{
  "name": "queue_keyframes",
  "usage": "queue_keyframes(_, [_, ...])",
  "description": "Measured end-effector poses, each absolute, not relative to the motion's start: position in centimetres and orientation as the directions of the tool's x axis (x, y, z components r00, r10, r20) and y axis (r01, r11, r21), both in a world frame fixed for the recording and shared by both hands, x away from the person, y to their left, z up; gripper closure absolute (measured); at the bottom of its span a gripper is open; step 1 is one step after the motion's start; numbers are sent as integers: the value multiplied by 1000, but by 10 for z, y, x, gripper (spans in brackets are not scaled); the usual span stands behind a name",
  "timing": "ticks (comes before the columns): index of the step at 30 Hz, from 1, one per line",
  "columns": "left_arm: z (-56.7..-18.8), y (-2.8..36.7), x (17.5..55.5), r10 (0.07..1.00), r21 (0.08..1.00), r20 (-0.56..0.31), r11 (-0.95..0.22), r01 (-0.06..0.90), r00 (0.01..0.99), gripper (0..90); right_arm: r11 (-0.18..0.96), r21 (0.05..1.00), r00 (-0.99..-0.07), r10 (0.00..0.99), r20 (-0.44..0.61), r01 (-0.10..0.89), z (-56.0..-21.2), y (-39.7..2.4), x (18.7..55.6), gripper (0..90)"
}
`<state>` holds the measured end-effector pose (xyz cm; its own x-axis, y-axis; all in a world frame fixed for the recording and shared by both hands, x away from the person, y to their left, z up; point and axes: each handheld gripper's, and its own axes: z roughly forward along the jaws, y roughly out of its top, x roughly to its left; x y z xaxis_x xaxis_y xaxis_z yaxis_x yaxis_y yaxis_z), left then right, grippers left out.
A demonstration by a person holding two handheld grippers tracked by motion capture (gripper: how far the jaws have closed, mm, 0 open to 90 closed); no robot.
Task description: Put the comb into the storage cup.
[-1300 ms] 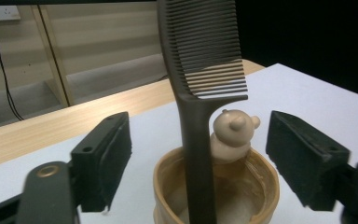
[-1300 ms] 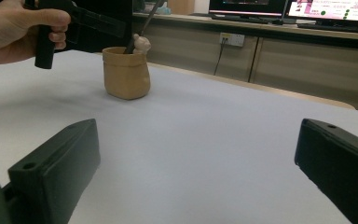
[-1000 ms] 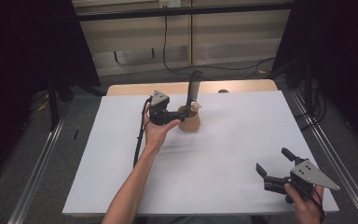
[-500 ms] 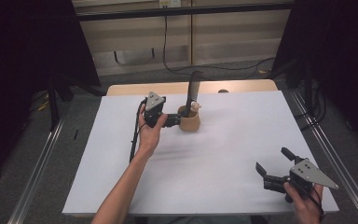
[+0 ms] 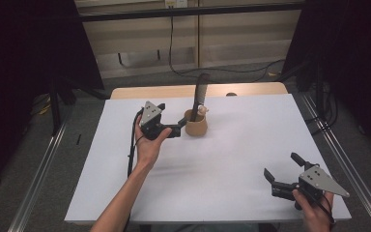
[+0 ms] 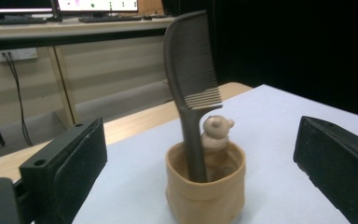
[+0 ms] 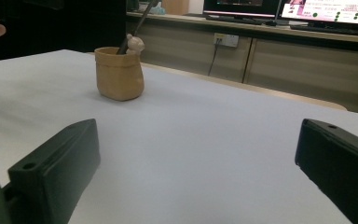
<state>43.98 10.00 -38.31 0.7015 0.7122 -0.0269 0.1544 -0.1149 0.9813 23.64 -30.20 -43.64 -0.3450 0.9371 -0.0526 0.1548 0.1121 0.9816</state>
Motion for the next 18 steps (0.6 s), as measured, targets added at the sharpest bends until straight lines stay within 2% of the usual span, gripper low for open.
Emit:
queue_keyframes(7, [-381, 104, 429, 716, 986, 1, -116, 118, 698, 19, 117, 981, -351, 935, -57, 152, -436, -302, 236, 0])
queue_keyframes(18, [-378, 117, 416, 725, 990, -13, -89, 113, 688, 21, 105, 982, -345, 938, -46, 156, -436, -301, 236, 0])
